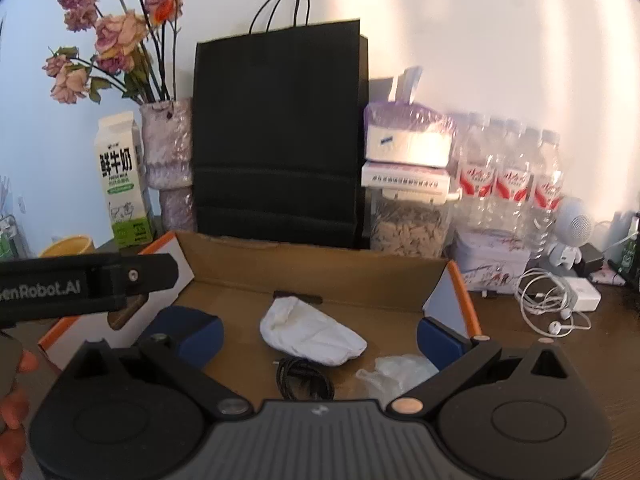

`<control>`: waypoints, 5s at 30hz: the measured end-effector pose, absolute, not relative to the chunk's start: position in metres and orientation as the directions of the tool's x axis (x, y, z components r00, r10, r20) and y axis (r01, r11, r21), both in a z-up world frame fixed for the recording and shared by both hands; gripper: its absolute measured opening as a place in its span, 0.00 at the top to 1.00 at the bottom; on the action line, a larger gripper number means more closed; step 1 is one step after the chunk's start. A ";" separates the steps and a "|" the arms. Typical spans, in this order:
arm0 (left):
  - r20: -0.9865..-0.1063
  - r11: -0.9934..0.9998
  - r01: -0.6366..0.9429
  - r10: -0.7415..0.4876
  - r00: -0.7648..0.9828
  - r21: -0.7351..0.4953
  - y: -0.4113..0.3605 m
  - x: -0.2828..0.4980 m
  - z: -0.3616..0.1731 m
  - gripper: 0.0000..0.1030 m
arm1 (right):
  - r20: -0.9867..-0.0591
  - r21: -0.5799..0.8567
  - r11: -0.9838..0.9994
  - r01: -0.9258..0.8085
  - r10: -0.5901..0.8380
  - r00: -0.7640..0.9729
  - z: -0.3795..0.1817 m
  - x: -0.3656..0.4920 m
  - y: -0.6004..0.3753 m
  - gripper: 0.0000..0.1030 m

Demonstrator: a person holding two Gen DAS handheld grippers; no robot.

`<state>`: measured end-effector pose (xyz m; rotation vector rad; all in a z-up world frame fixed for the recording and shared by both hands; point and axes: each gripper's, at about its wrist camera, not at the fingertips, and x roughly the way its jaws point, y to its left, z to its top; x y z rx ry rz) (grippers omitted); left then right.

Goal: Organize objects
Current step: 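Carry the white cloth and bottle cap into the box, opening both grippers, then return both tools to the pile and grasp the black cable with the right gripper, then grasp the white plastic bottle with the left gripper while the right gripper holds the cable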

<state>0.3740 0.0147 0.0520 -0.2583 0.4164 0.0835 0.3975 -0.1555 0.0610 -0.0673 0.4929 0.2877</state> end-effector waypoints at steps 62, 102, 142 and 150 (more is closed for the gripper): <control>-0.483 0.958 -0.193 0.069 0.873 -0.212 0.054 0.151 0.043 0.00 | -0.623 -0.026 0.949 -0.315 0.231 0.747 0.002 0.199 -0.257 0.11; -0.535 0.955 -0.213 0.074 0.842 -0.205 0.050 0.151 0.023 0.00 | -0.485 -0.019 0.941 -0.338 0.287 0.826 0.001 0.179 -0.251 0.89; -0.580 0.992 -0.040 -0.037 0.814 -0.121 -0.054 0.198 -0.006 0.08 | -0.371 0.050 0.952 -0.301 0.298 0.880 0.024 0.167 -0.281 0.89; -0.610 0.989 0.007 -0.095 0.787 -0.145 -0.057 0.203 -0.020 0.48 | -0.380 0.051 0.947 -0.317 0.312 0.871 0.021 0.169 -0.279 0.89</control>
